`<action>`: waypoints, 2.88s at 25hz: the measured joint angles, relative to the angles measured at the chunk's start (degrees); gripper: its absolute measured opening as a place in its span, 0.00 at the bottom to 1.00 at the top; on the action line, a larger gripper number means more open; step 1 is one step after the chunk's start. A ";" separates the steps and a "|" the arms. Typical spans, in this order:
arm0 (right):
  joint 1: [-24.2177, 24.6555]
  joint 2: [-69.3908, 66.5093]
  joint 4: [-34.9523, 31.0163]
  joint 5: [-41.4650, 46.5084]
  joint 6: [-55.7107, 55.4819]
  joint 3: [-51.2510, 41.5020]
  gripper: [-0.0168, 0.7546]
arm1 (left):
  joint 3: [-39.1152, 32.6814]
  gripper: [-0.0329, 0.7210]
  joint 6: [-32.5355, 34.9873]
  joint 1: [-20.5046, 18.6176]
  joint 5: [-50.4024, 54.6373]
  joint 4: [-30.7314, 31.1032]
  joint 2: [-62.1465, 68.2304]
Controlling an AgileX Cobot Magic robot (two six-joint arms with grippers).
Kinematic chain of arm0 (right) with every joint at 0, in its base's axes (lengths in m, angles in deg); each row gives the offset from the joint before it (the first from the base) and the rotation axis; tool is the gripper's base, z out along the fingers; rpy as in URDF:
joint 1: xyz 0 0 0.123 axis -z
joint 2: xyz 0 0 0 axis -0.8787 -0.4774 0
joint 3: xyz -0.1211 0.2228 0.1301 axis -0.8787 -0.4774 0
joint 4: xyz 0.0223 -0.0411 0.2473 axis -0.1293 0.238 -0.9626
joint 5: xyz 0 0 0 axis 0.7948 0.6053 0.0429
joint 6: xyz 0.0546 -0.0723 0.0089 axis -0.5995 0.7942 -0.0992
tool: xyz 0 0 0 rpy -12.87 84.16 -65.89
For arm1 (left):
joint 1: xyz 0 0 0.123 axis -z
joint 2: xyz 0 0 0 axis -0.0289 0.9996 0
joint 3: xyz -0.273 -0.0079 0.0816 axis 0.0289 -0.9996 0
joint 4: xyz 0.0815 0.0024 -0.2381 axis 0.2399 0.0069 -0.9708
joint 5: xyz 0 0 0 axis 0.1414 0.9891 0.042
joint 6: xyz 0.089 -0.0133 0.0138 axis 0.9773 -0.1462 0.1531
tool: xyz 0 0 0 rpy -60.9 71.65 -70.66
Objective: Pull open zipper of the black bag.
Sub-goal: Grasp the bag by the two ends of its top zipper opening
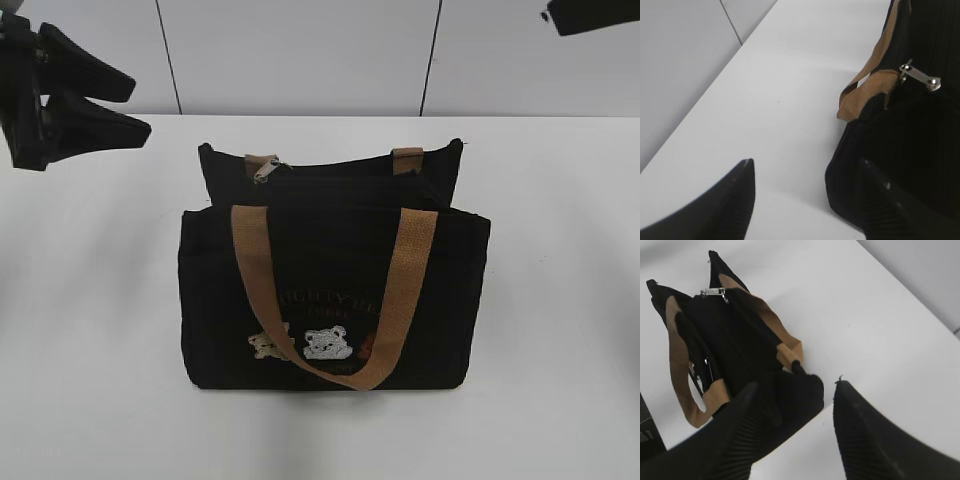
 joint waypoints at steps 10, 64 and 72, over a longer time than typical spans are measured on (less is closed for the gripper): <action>-7.85 -17.22 -12.86 -0.31 14.83 12.35 0.49 | 5.10 0.67 13.09 0.00 10.83 -7.06 11.02; -19.98 -44.58 -15.12 4.19 21.75 22.49 0.37 | 7.95 0.12 13.44 5.68 10.84 -4.54 19.17; -19.98 -44.36 -14.16 5.16 20.83 22.61 0.04 | 7.95 0.12 13.44 5.68 10.69 -4.01 19.17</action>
